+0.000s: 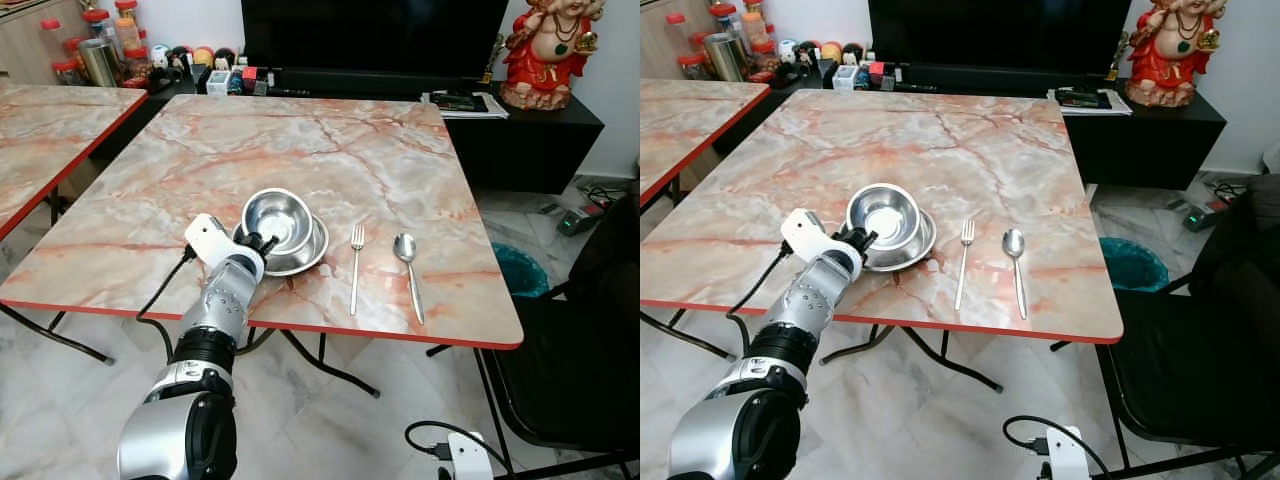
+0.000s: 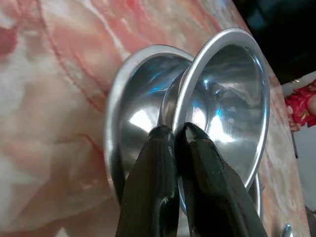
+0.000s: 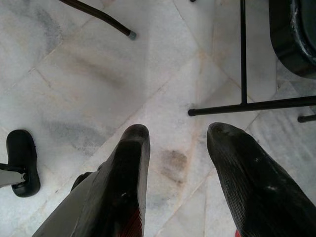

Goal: Setting the table

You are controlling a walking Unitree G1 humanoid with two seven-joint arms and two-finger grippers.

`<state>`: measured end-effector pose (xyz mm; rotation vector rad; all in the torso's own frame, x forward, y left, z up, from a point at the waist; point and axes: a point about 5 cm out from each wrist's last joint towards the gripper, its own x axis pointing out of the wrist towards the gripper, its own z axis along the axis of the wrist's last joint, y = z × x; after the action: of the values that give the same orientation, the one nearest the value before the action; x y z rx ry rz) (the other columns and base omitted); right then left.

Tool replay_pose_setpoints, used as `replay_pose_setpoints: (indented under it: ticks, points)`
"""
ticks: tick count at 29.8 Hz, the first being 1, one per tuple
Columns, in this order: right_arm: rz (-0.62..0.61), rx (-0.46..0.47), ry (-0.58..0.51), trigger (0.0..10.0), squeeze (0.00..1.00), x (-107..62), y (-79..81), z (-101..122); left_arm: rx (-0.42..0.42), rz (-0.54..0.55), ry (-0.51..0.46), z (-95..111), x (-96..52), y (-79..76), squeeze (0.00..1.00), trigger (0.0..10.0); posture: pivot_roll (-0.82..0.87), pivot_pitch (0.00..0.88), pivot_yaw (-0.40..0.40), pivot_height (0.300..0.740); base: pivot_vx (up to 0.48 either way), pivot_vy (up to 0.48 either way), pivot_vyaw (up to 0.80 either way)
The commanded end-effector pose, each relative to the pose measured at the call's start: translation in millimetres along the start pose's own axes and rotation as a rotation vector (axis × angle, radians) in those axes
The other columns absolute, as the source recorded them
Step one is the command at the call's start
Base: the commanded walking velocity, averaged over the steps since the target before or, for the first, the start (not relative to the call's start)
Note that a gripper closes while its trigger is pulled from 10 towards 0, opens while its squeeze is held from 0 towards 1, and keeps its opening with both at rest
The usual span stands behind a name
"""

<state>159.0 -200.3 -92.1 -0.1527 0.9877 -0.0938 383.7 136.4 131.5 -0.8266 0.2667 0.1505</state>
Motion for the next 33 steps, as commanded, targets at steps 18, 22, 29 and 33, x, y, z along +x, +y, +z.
replay_pose_setpoints:
  ticks: [18,22,29,33]
  points:
    - [-0.002,0.008,-0.016,10.0,0.0,1.1,-0.7,6,-0.042,0.031,0.075,-4,3.3,-8.3,0.0,10.0,-0.01,0.0,-0.023,0.74,0.0,0.0,0.0]
    - [-0.002,0.008,-0.016,10.0,0.0,1.1,-0.7,6,-0.042,0.031,0.075,-4,3.4,-8.3,0.0,10.0,-0.01,0.0,-0.023,0.74,0.0,0.0,0.0]
    - [0.0,0.011,-0.023,10.0,0.0,1.8,1.2,10,-0.041,0.007,0.066,1,4.2,-14.1,0.56,10.0,-0.01,0.0,-0.021,0.74,0.0,0.0,0.0]
    - [0.001,0.013,-0.025,10.0,0.0,1.9,2.2,11,-0.036,0.004,0.062,3,4.5,-15.4,0.0,10.0,-0.01,0.0,-0.017,0.74,0.0,0.0,0.0]
